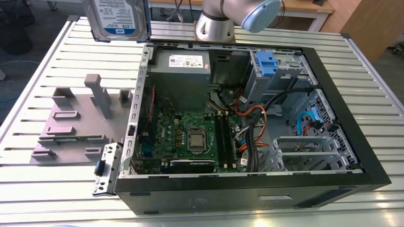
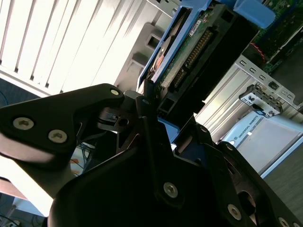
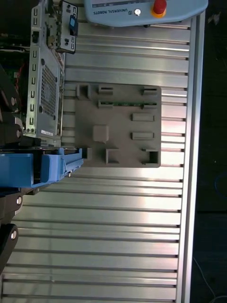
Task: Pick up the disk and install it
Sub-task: 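Pick up the disk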
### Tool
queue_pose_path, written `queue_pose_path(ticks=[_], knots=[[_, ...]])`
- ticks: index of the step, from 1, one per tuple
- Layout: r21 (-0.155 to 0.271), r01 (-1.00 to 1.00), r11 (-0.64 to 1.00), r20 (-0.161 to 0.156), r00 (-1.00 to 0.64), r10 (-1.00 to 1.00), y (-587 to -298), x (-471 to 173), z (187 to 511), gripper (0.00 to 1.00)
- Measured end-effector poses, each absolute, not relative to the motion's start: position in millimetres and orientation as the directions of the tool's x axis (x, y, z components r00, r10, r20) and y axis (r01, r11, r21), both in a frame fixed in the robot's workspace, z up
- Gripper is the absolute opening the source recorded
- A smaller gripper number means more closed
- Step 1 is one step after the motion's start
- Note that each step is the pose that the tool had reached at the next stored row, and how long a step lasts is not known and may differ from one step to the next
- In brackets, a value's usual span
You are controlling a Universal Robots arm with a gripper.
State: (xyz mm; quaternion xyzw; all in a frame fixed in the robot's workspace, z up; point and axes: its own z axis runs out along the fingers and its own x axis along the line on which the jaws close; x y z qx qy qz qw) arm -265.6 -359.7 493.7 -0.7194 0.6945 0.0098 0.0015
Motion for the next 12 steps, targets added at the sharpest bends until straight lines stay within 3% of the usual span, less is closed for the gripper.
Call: queue_pose_path(ticks=[12], knots=[[0.012, -0.999, -0.035, -0.016, 0.035, -0.999, -359.7, -260.8, 493.7, 0.36]])
